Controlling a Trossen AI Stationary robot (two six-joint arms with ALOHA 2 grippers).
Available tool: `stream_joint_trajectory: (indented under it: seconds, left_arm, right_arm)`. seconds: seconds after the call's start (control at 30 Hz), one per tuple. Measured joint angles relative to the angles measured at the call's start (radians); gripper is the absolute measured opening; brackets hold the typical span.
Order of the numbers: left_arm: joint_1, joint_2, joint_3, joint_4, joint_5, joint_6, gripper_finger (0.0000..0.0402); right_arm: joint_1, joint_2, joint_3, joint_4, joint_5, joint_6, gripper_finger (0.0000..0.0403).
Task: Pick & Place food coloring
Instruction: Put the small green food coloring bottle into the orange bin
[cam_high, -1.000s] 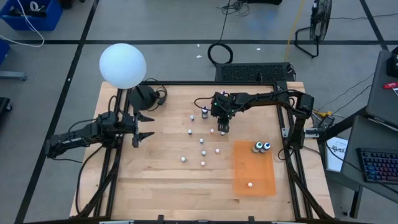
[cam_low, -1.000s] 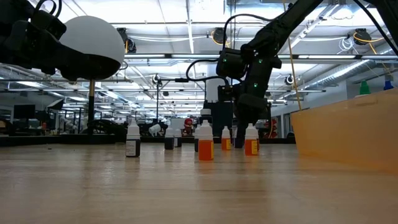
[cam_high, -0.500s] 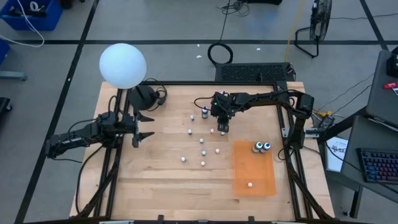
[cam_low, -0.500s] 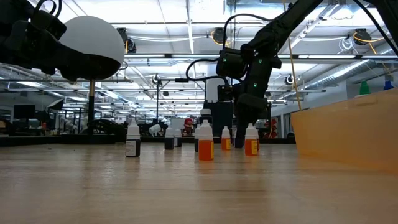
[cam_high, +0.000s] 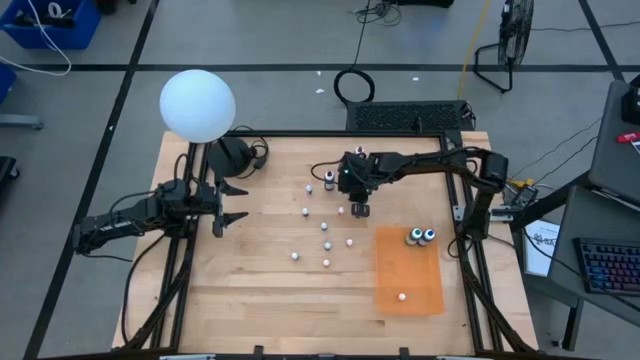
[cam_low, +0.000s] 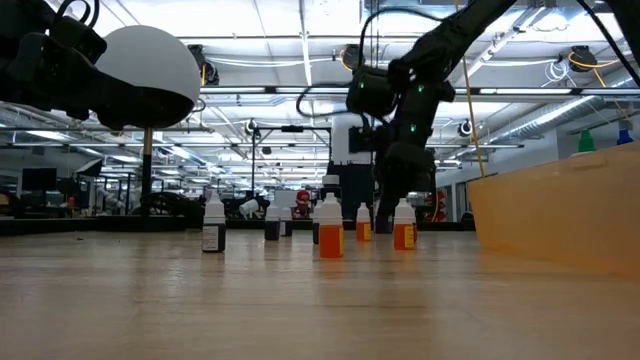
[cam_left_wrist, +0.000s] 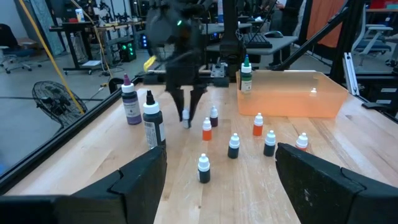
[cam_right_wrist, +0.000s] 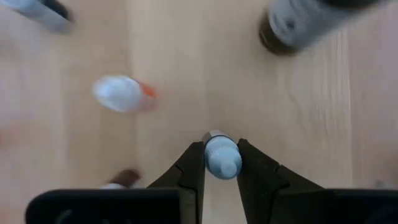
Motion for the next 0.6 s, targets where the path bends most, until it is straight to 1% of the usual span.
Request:
stream_joint_trajectory:
  seconds: [0.17, 0.3, 0.47, 0.6]
  left_arm:
    - [0.0, 0.0, 0.0, 0.0, 0.0, 0.0, 0.0299]
    - [0.0, 0.0, 0.0, 0.0, 0.0, 0.0, 0.0299]
    - [0.0, 0.0, 0.0, 0.0, 0.0, 0.0, 0.0299]
    - [0.0, 0.0, 0.0, 0.0, 0.0, 0.0, 0.0299]
  right_arm:
    - [0.09, -0.135, 0.0, -0.059, 0.006, 0.057, 0.0056]
    - [0.213, -0.283, 0.0, -0.154, 0.09, 0.158, 0.0056]
    - [0.423, -0.441, 0.0, -0.301, 0.198, 0.398, 0.0056]
    - [0.615, -0.517, 0.0, -0.402, 0.244, 0.635, 0.0056]
